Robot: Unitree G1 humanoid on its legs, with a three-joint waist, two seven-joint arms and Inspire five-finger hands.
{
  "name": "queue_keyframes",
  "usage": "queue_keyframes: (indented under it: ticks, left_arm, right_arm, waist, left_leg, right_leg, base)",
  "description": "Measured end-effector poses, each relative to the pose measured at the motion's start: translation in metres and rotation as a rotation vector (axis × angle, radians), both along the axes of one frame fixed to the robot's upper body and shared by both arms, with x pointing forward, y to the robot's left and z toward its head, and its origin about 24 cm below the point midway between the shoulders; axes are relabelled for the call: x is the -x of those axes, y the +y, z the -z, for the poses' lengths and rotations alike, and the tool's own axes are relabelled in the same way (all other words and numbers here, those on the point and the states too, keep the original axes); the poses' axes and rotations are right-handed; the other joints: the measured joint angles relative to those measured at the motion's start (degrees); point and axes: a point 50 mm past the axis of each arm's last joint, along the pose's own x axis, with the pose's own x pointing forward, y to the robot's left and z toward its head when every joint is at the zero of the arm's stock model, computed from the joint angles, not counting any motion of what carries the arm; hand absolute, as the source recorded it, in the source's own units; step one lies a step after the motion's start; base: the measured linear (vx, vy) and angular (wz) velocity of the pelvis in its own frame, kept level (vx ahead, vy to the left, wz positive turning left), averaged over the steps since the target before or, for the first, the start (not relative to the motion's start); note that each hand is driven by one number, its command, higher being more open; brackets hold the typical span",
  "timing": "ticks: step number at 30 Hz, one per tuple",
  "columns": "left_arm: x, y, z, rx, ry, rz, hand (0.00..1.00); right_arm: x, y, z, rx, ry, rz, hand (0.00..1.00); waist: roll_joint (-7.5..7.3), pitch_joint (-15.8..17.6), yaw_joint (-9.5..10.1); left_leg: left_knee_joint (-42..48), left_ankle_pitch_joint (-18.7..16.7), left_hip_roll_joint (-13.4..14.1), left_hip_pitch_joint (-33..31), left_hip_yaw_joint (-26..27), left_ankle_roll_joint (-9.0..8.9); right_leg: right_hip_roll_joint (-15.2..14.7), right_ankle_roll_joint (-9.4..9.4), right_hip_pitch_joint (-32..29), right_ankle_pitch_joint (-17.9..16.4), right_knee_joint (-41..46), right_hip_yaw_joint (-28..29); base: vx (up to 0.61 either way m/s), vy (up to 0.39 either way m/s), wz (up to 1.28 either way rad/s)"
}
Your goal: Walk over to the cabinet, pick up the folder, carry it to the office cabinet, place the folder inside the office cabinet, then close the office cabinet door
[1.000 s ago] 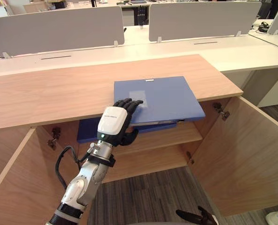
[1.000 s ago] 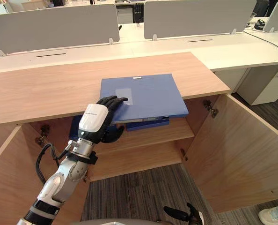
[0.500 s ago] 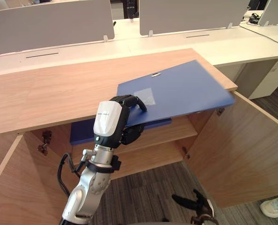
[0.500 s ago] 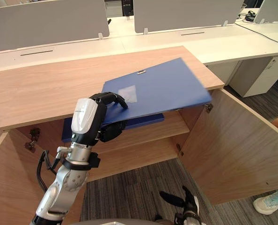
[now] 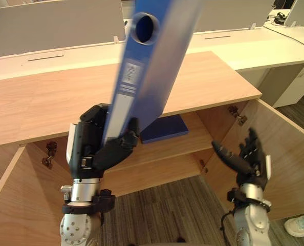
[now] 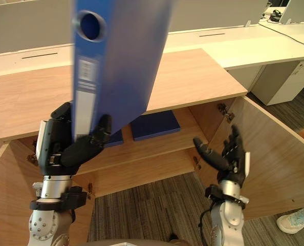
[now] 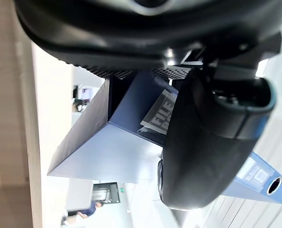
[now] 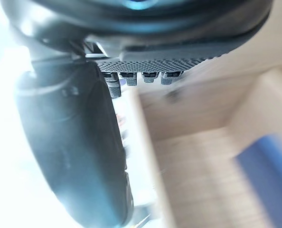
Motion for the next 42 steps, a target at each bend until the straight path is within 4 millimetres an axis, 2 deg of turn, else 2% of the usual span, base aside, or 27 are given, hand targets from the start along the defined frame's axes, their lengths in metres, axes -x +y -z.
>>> queue_keyframes:
  ticks: [4, 7, 11, 12, 20, 31, 32, 38, 42]
  left_arm:
    - [0.0, -0.007, 0.003, 0.059, 0.03, 0.183, 0.0]
    - [0.001, -0.015, 0.005, 0.056, 0.048, 0.318, 0.0]
    - [0.001, -0.01, 0.005, 0.092, 0.048, 0.317, 0.0]
    - [0.001, -0.009, 0.004, 0.097, 0.049, 0.317, 0.0]
    - [0.002, -0.005, 0.008, 0.11, 0.078, 0.336, 0.0]
    - [0.0, 0.005, 0.009, 0.127, 0.057, 0.3, 0.0]
    - [0.0, 0.007, 0.008, 0.119, 0.052, 0.294, 1.0]
    - [-0.001, 0.017, 0.008, 0.151, 0.015, 0.189, 1.0]
    - [-0.005, 0.035, 0.021, 0.181, 0.027, -0.006, 1.0]
  right_arm:
    - [-0.024, 0.03, -0.044, 0.08, -0.217, -0.289, 1.0]
    - [-0.035, 0.049, -0.062, 0.125, -0.293, -0.462, 1.0]
    - [-0.04, 0.05, -0.069, 0.135, -0.313, -0.512, 1.0]
    - [-0.043, 0.051, -0.071, 0.143, -0.312, -0.53, 0.0]
    - [-0.062, 0.046, -0.063, 0.091, -0.238, -0.604, 0.0]
    - [-0.062, 0.057, -0.051, -0.054, -0.231, -0.694, 0.0]
    - [-0.062, 0.058, -0.051, -0.057, -0.234, -0.7, 0.0]
    - [-0.06, 0.068, -0.048, -0.1, -0.262, -0.725, 0.0]
    - [-0.054, 0.07, -0.048, -0.085, -0.291, -0.655, 0.0]
  waist:
    - [0.0, 0.0, 0.14]
    - [0.01, 0.0, 1.3]
    - [-0.01, -0.1, 2.38]
    - [-0.03, -0.1, 2.49]
    - [0.02, -0.4, 2.89]
    - [0.08, -2.6, 4.45]
    - [0.11, -2.6, 4.46]
    - [0.14, -2.8, 4.53]
    - [0.28, -3.4, 4.57]
  left_leg:
    - [0.0, 0.0, 0.1, 0.0, 0.4, 0.01]
    - [0.0, 0.0, 0.0, -0.1, 0.6, 0.01]
    - [0.0, 0.0, -0.1, -0.3, 0.6, 0.04]
    - [0.0, 0.0, -0.1, -0.3, 0.6, 0.04]
    - [0.0, 0.1, -0.1, -0.5, 0.4, 0.09]
    - [0.0, 0.3, -0.1, -1.2, -0.9, 0.34]
    - [0.0, 0.4, -0.2, -1.3, -1.0, 0.4]
    - [-0.3, 0.7, -0.2, -1.4, -1.5, 0.42]
    - [-0.3, 1.2, -0.3, -2.0, -2.5, 0.44]
  right_leg:
    - [0.1, 0.01, -0.4, 0.0, 0.5, 0.5]
    - [0.1, 0.04, -0.7, 0.0, 0.7, 0.6]
    - [0.1, 0.09, -0.9, 0.1, 0.8, 0.6]
    - [0.1, 0.11, -1.0, 0.1, 0.8, 0.7]
    - [0.0, 0.19, -1.1, 0.1, 0.8, 0.5]
    - [-0.3, 0.2, -1.1, 0.1, 0.8, -0.8]
    - [-0.4, 0.2, -1.1, 0.1, 0.8, -0.9]
    - [-0.5, 0.23, -1.1, 0.1, 1.2, -1.2]
    - [-0.5, 0.22, -1.2, 0.1, 1.3, -2.2]
  base:
    - [-0.02, -0.012, -0.05]
    - [-0.03, -0.016, -0.02]
    - [-0.01, -0.003, 0.0]
    - [0.0, 0.0, 0.0]
    - [-0.01, -0.005, 0.01]
    - [-0.02, -0.019, 0.07]
    - [-0.04, -0.011, 0.05]
    - [-0.06, -0.021, 0.04]
    - [-0.04, -0.025, 0.11]
